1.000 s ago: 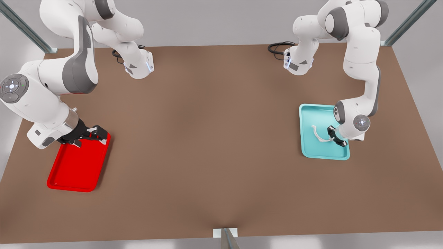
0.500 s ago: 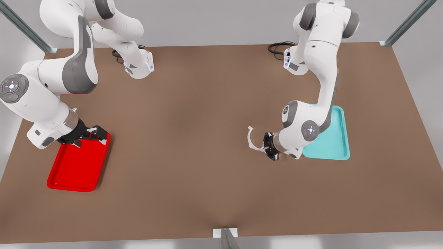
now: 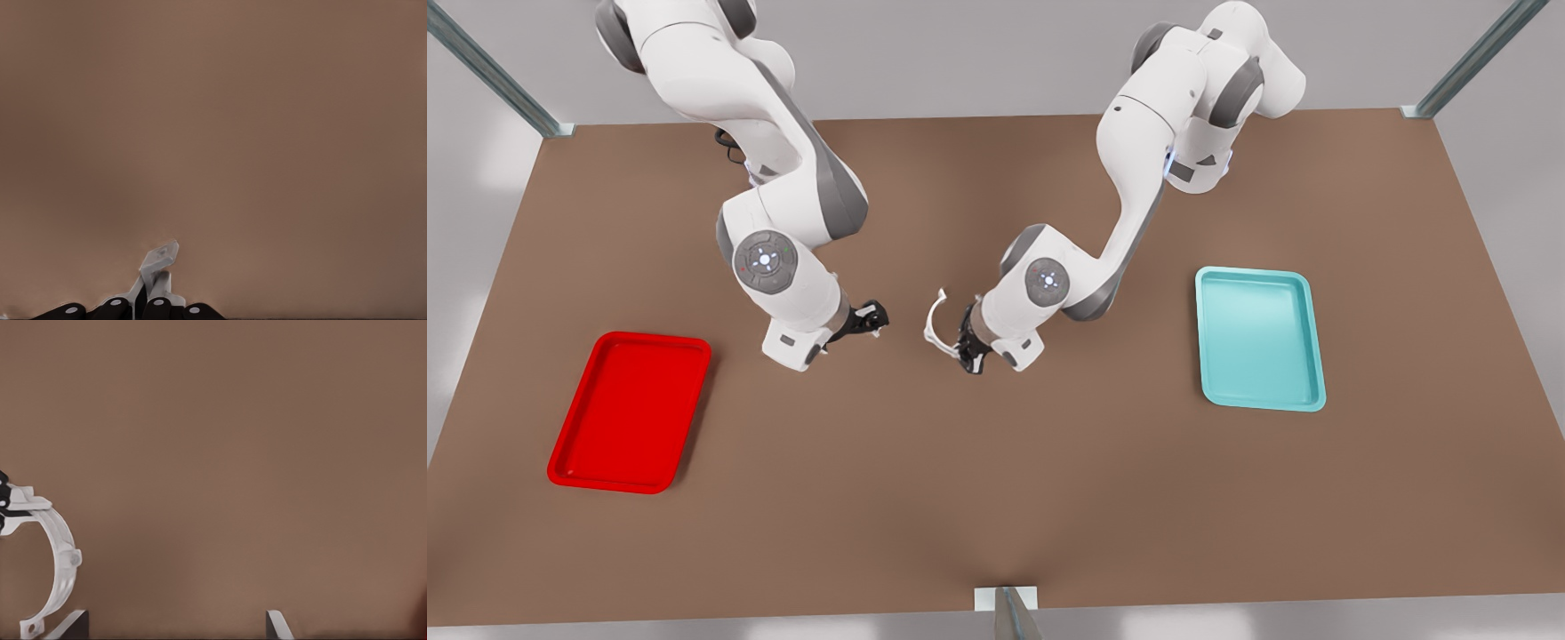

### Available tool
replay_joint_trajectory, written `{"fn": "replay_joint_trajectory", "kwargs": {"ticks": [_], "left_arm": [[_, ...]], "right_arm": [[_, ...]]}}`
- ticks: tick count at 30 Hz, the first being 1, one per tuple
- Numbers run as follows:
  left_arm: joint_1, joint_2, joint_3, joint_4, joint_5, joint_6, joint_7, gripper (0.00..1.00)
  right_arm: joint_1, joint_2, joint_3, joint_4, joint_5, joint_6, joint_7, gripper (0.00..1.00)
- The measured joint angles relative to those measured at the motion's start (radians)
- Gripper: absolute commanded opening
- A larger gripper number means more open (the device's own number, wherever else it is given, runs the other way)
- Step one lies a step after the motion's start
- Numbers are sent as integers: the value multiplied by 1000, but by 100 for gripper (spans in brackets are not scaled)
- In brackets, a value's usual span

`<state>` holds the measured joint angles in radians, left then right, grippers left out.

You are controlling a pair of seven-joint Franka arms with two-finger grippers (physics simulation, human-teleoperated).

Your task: Take the drainage pipe clamp from the left arm, pass it to the right arm, and place it in the plate on the right side

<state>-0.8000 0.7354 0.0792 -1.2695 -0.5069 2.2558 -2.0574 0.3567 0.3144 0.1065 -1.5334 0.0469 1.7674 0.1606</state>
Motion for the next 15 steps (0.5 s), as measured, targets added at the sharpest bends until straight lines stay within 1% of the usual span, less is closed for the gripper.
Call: {"fn": "replay_joint_trajectory", "kwargs": {"ticks": [4,9,15], "left_arm": [[3,12,2,2,-18,49,-64,21],[5,24,4,2,-25,89,-151,21],[5,27,4,2,-27,111,-227,21]], "right_arm": [[0,7,52,-76,2,90,69,100],[7,57,108,-89,3,213,150,100],[2,55,117,-167,3,283,232,100]]}}
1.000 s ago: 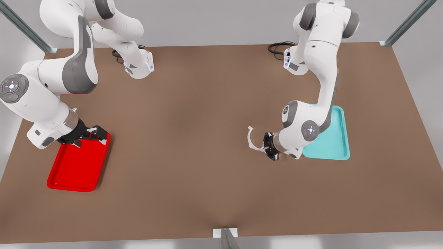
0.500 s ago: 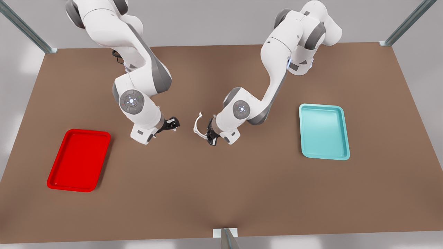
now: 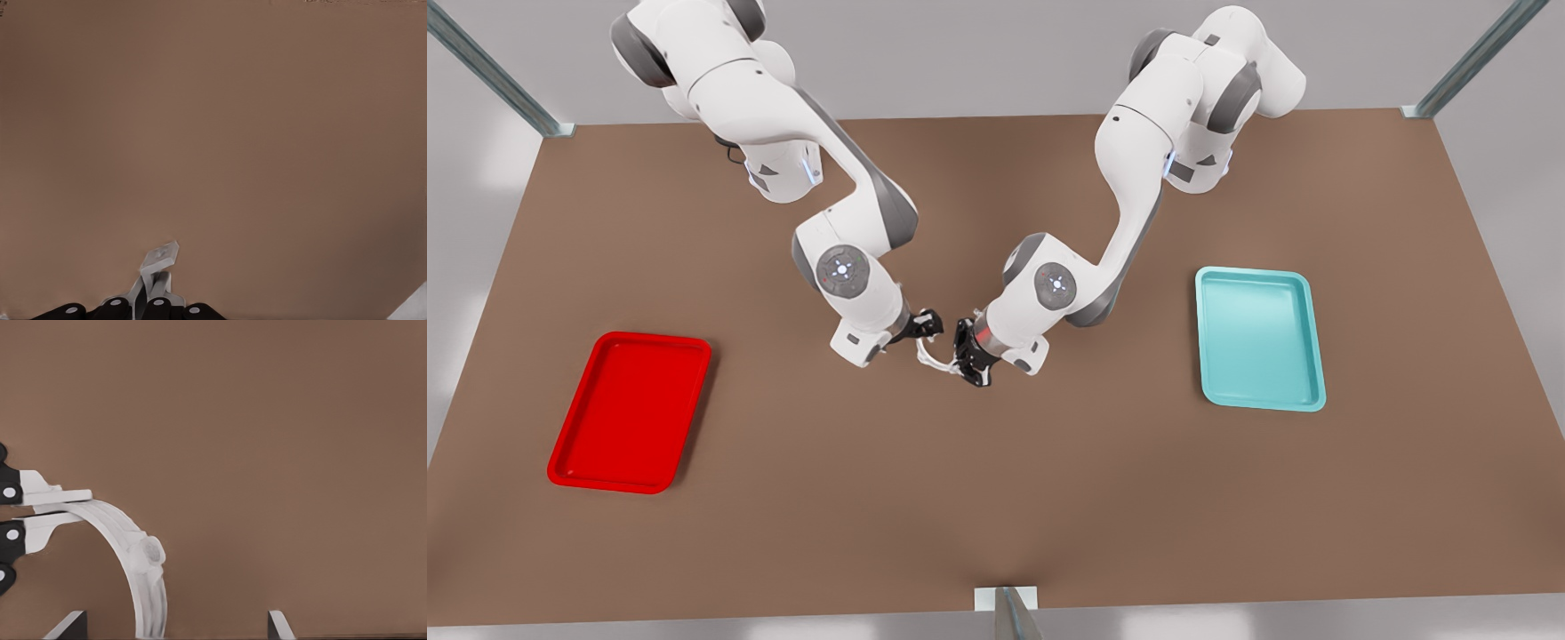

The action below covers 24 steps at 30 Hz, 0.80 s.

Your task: Take the drainage pipe clamp from the left arm, pass it to the right arm, and place it in the plate on the right side

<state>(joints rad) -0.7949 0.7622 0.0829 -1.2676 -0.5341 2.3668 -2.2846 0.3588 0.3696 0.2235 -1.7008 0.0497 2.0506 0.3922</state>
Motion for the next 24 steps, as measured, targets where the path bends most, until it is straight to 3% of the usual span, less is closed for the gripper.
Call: {"fn": "replay_joint_trajectory", "kwargs": {"ticks": [4,5,6,9,11,14,15,16,17,24], "left_arm": [[12,0,0,0,0,6,-36,21],[15,0,0,0,-1,7,-44,21],[18,-1,0,0,-1,8,-51,21],[19,-1,0,0,-1,10,-71,21],[19,-1,0,0,-1,11,-82,21],[18,-1,0,0,-1,12,-97,21],[18,-1,0,0,-1,12,-101,21],[18,-1,0,0,-1,12,-105,46],[18,-1,0,0,2,13,-110,100],[34,-58,4,0,49,-1,-174,100]], "right_arm": [[5,16,0,-31,-4,28,41,100],[11,22,0,-31,-5,37,50,90],[15,25,0,-32,-6,46,58,67],[27,36,0,-27,-6,76,79,61],[30,40,0,-18,-9,100,92,52],[30,41,0,-15,-18,135,107,21],[28,40,0,-15,-19,144,111,21],[25,39,0,-15,-21,152,115,21],[22,38,0,-14,-22,158,119,21],[11,27,-2,-17,-26,180,140,21]]}}
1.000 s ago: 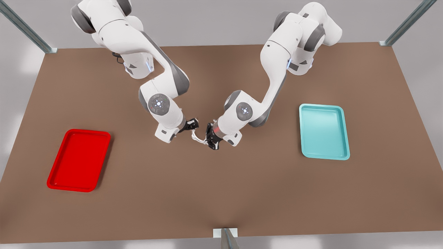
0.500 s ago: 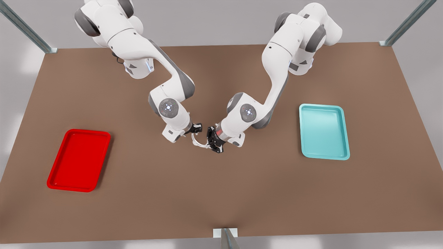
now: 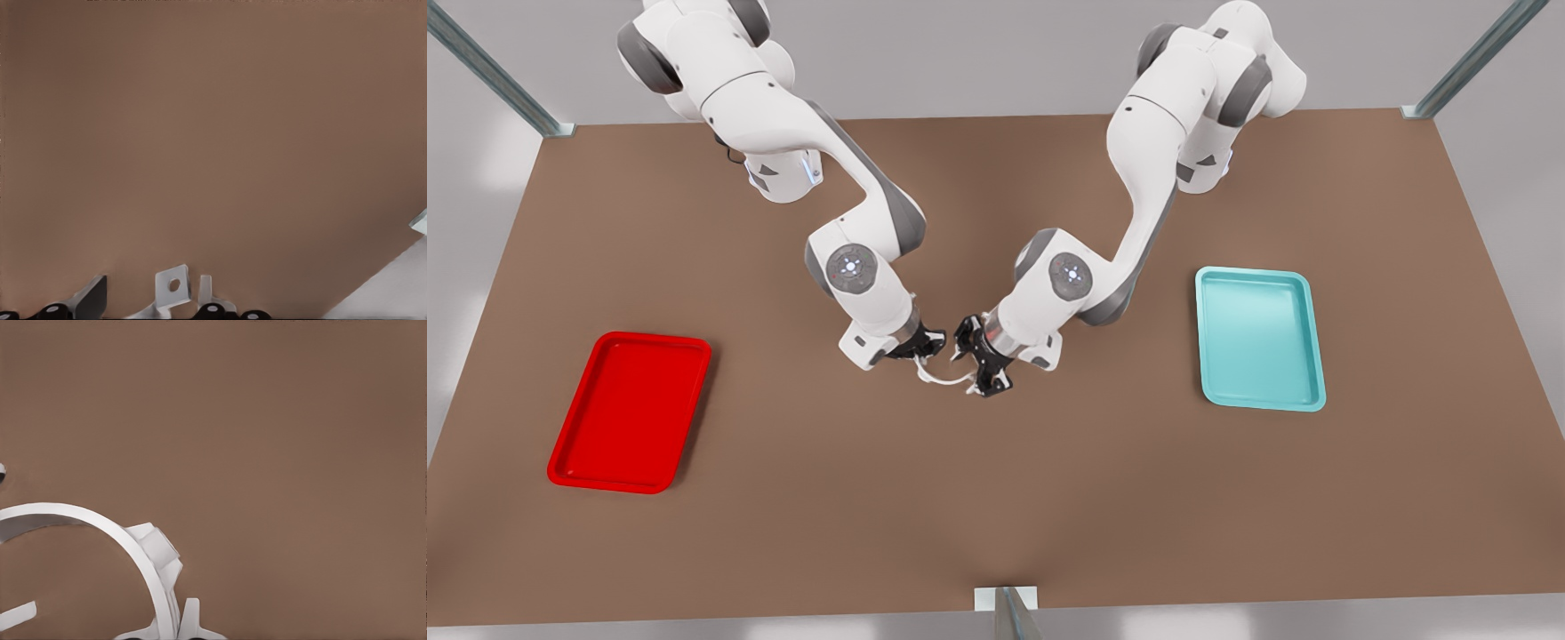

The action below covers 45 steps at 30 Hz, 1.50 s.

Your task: Take the drainage pipe clamp from the left arm, pass it to the right arm, and place it in the plate on the right side

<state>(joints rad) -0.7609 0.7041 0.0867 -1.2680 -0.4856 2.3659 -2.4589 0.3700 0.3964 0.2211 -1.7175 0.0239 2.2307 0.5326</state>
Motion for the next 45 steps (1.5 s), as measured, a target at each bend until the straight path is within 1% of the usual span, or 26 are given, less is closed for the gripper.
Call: {"fn": "replay_joint_trajectory", "kwargs": {"ticks": [3,5,7,9,11,13,16,18,21,26,30,31,32,34,35,36,37,39,40,41,43,44,45], "left_arm": [[38,-56,-1,0,-13,-62,-4,100],[100,-104,-1,0,-23,-137,22,100],[247,-139,-1,0,-29,-244,92,100],[402,-160,-1,1,0,-351,202,100],[490,-169,13,0,54,-438,341,100],[518,-182,81,0,97,-515,508,100],[529,-290,108,-12,225,-609,777,100],[577,-381,84,-45,288,-659,956,100],[658,-436,16,-60,339,-708,1200,100],[668,-444,6,-60,389,-751,1533,100],[666,-492,9,-88,443,-788,1743,100],[666,-498,9,-96,450,-795,1788,100],[665,-501,9,-100,456,-801,1831,100],[662,-500,8,-103,463,-810,1910,100],[661,-498,8,-101,465,-813,1947,100],[661,-495,8,-99,466,-815,1981,100],[661,-487,7,-94,468,-816,2013,100],[659,-475,4,-90,470,-817,2073,100],[658,-472,3,-89,470,-817,2101,100],[657,-471,3,-88,471,-817,2127,100],[657,-470,0,-87,471,-818,2174,100],[656,-467,0,-85,472,-818,2196,100],[656,-465,-1,-83,472,-818,2217,100]], "right_arm": [[-22,-15,0,-33,-10,1,6,21],[-65,-54,0,-91,-28,3,8,21],[-148,-108,0,-156,-46,4,1,21],[-274,-145,1,-197,-56,3,-22,21],[-392,-151,0,-206,-60,3,-55,21],[-477,-143,0,-204,-64,6,-95,21],[-629,-110,-2,-201,-65,10,-171,21],[-724,-84,-2,-202,-66,11,-227,21],[-852,-39,-2,-206,-65,10,-319,21],[-931,25,-13,-199,-69,9,-459,21],[-963,80,-16,-187,-72,9,-550,23],[-964,87,-16,-185,-78,9,-568,88],[-964,90,-15,-183,-84,9,-583,100],[-962,87,-9,-152,-111,4,-599,100],[-957,81,-4,-114,-128,-12,-600,100],[-957,67,23,-45,-135,-44,-604,100],[-957,47,70,52,-135,-89,-610,100],[-953,22,199,257,-130,-188,-628,100],[-946,5,253,311,-138,-228,-637,100],[-893,-26,257,347,-151,-270,-642,100],[-540,-132,-41,353,-131,-354,-645,100],[-455,-185,-120,316,-111,-384,-646,100],[-408,-209,-169,294,-95,-409,-647,100]]}}
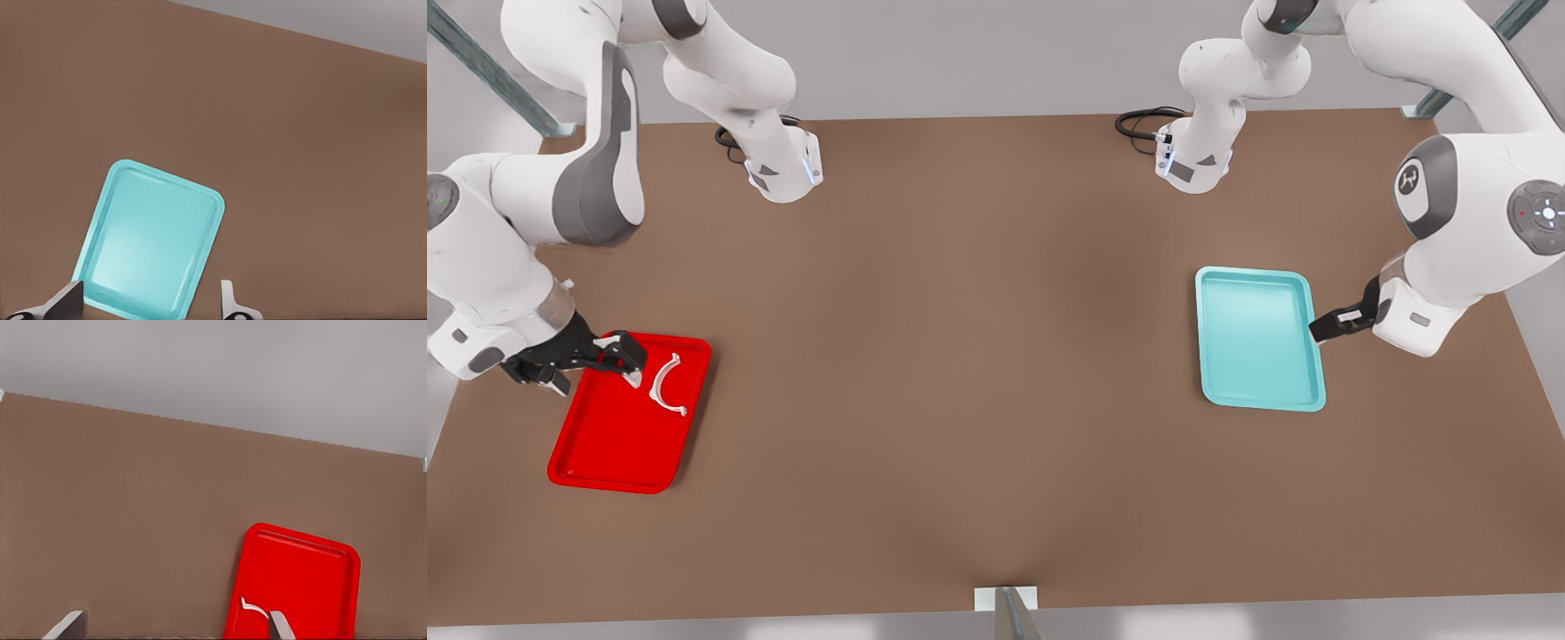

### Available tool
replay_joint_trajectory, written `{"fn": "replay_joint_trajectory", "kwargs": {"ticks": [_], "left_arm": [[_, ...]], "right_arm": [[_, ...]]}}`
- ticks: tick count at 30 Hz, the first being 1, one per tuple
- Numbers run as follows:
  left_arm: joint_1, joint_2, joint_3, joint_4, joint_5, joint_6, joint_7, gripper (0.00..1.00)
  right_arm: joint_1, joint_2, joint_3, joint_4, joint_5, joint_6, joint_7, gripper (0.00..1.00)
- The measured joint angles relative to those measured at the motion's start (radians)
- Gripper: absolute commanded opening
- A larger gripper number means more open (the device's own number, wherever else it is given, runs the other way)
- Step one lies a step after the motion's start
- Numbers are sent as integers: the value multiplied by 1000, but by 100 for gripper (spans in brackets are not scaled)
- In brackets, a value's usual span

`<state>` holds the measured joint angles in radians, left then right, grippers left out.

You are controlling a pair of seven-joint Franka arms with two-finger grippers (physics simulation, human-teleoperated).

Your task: Take the drainage pipe clamp from the left arm, pass it to the right arm, and place it in the plate on the right side

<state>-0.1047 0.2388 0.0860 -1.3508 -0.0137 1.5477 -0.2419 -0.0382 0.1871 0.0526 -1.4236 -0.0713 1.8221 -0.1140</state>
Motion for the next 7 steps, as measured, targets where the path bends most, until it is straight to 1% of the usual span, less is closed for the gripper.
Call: {"fn": "replay_joint_trajectory", "kwargs": {"ticks": [2,7], "left_arm": [[0,1,0,3,0,0,38,100],[1,5,-1,4,1,-1,116,100]], "right_arm": [[28,22,-32,-10,21,-34,0,100],[34,32,-40,-11,52,-81,4,100]]}}
